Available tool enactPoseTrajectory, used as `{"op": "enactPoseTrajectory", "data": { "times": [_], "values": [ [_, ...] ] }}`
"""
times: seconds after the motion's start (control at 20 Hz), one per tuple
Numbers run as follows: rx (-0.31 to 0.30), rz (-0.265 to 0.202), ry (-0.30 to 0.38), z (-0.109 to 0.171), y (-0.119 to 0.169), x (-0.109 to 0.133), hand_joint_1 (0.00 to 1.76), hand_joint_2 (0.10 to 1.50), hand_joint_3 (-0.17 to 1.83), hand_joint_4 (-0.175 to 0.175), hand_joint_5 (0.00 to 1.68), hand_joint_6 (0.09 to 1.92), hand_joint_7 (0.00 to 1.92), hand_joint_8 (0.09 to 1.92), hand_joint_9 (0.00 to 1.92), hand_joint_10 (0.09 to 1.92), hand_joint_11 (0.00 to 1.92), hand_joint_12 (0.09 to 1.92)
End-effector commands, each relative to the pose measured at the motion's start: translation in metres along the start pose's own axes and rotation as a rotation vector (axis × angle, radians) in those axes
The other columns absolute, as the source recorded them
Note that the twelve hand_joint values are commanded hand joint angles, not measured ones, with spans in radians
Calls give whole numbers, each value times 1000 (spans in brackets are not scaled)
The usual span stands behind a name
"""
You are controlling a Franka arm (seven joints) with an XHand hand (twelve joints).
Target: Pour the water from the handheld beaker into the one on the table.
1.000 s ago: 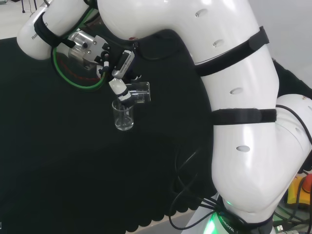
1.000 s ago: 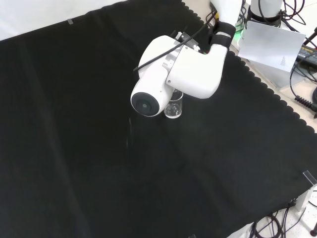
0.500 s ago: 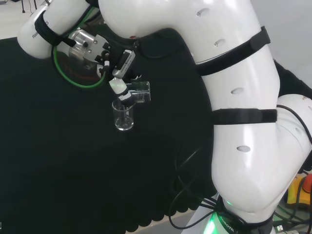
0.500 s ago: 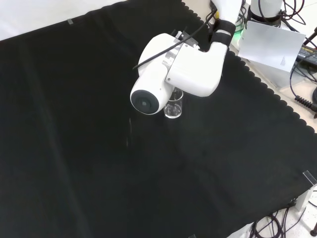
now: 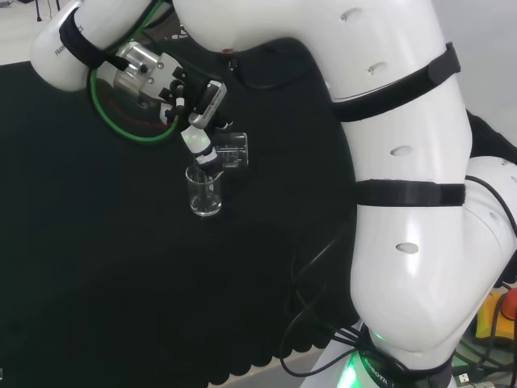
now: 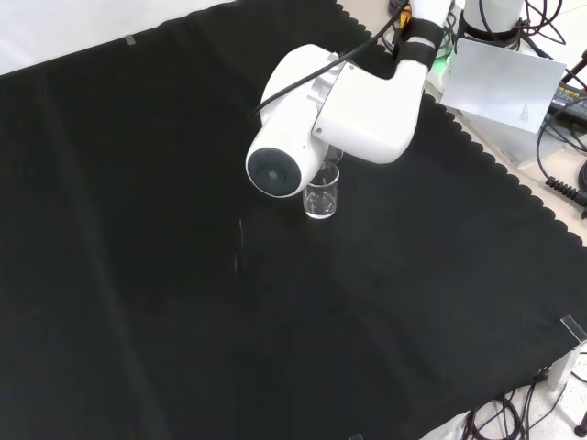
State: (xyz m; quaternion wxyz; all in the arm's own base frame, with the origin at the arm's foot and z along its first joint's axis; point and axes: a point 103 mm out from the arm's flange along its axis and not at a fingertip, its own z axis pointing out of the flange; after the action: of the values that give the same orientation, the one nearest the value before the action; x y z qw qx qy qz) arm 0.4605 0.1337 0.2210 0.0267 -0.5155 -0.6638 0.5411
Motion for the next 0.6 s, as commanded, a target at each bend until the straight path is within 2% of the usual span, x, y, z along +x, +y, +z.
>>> {"op": "enactPoseTrajectory", "data": {
  "times": [0.05, 0.3, 0.45, 0.6],
  "values": [
    [-33, 2, 4, 0, -2, -1, 1303, 505, 1036, -175, 1152, 1046, 1217, 1018, 1537, 880, 1197, 887],
    [-32, -7, 19, 6, 0, -7, 1303, 505, 1036, -175, 1152, 1047, 1217, 1018, 1536, 880, 1197, 887],
    [-64, -15, 31, 11, 1, -10, 1303, 506, 1036, -175, 1151, 1047, 1217, 1019, 1535, 879, 1197, 886],
    [-121, -44, 72, 18, 1, -16, 1303, 506, 1036, -175, 1151, 1048, 1216, 1019, 1533, 879, 1197, 885]
  ]
}}
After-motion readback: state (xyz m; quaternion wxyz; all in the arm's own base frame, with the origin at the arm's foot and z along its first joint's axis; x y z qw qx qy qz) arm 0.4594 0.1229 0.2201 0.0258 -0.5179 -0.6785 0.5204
